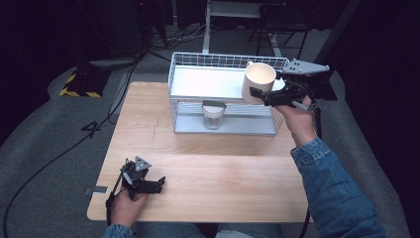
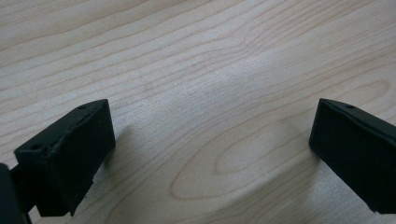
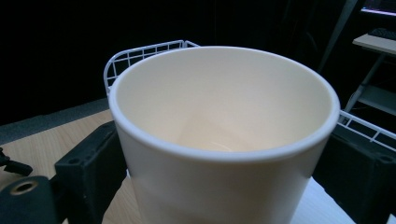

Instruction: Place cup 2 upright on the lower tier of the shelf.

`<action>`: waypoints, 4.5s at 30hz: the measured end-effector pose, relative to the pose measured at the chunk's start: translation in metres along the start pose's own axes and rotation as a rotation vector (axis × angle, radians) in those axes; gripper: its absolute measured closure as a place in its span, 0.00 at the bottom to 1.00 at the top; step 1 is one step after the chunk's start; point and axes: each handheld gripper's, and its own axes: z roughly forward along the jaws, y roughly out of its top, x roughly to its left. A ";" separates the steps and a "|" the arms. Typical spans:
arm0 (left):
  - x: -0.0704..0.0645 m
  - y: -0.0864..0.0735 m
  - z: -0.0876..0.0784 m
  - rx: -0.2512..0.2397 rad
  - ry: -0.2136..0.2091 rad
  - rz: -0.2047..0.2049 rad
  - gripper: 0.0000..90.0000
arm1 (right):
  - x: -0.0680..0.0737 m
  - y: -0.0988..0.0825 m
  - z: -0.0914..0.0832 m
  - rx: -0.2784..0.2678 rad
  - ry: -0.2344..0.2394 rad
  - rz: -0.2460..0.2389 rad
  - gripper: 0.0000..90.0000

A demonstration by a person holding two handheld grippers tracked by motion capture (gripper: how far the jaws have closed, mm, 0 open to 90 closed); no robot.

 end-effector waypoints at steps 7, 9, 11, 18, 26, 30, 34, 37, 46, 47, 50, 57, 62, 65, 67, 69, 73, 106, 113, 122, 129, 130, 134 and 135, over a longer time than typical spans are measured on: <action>0.000 0.001 0.001 0.001 -0.003 0.000 0.01 | -0.008 0.003 0.021 0.002 -0.012 0.014 0.11; 0.000 0.001 0.001 -0.001 -0.004 -0.002 0.01 | -0.011 0.004 0.026 0.002 -0.019 0.013 0.11; 0.000 0.001 0.001 -0.001 -0.005 0.000 0.01 | -0.013 0.005 0.030 -0.002 -0.022 0.016 0.11; 0.000 0.001 0.001 0.000 -0.004 0.001 0.01 | -0.019 0.008 0.045 -0.010 -0.027 0.012 0.11; 0.000 0.001 0.001 -0.003 -0.003 -0.002 0.01 | -0.026 0.006 0.068 -0.002 -0.025 0.032 0.11; 0.000 0.001 0.001 -0.002 -0.004 -0.002 0.01 | -0.026 0.005 0.074 0.001 -0.023 0.030 0.11; 0.000 0.001 0.001 -0.002 -0.006 -0.003 0.01 | -0.026 0.005 0.081 0.006 -0.026 0.034 0.11; 0.000 0.001 0.001 -0.002 -0.005 -0.002 0.01 | -0.026 0.004 0.084 0.008 -0.026 0.037 0.11; 0.000 0.001 0.001 -0.002 -0.004 -0.001 0.01 | -0.030 0.000 0.092 0.022 -0.025 0.059 0.11; 0.000 0.001 0.001 -0.002 -0.005 -0.001 0.01 | -0.030 -0.001 0.092 0.021 -0.024 0.060 0.11; 0.000 0.001 0.001 -0.002 -0.004 -0.001 0.01 | -0.031 -0.003 0.094 0.027 -0.013 0.073 0.11; 0.000 0.001 0.001 -0.002 -0.005 -0.003 0.01 | -0.032 -0.007 0.095 0.027 -0.002 0.085 0.11; 0.000 0.001 0.001 -0.003 -0.003 -0.003 0.01 | -0.035 -0.009 0.094 0.022 -0.005 0.097 0.10; 0.000 0.001 0.001 -0.001 -0.005 -0.001 0.01 | -0.036 -0.009 0.094 0.022 -0.006 0.097 0.10; 0.000 0.001 0.001 -0.002 -0.004 -0.002 0.01 | -0.036 -0.009 0.094 0.028 -0.006 0.093 0.10; 0.000 0.001 0.001 -0.002 -0.003 -0.003 0.01 | -0.037 -0.009 0.094 0.027 -0.011 0.088 0.09; 0.000 0.001 0.001 -0.001 -0.005 -0.001 0.01 | -0.037 -0.009 0.094 0.024 -0.025 0.107 0.03; 0.000 0.002 0.002 0.000 -0.005 -0.004 0.01 | -0.007 0.000 0.004 0.021 0.013 0.066 0.01; 0.000 0.002 0.002 -0.001 -0.005 0.001 0.01 | 0.003 -0.008 -0.018 0.027 0.023 0.055 0.01; -0.001 0.003 0.003 0.000 -0.006 0.002 0.01 | 0.014 -0.030 -0.046 0.055 0.024 0.046 0.02; -0.001 0.003 0.003 0.000 -0.005 0.002 0.01 | 0.014 -0.053 -0.064 0.087 0.018 0.070 0.02; -0.001 0.003 0.003 -0.001 -0.005 0.001 0.01 | 0.014 -0.058 -0.068 0.092 0.017 0.074 0.02; -0.001 0.003 0.003 0.000 -0.005 0.002 0.01 | 0.013 -0.072 -0.077 0.111 0.009 0.090 0.02; -0.001 0.003 0.003 -0.001 -0.004 0.001 0.01 | 0.013 -0.075 -0.078 0.115 0.008 0.095 0.02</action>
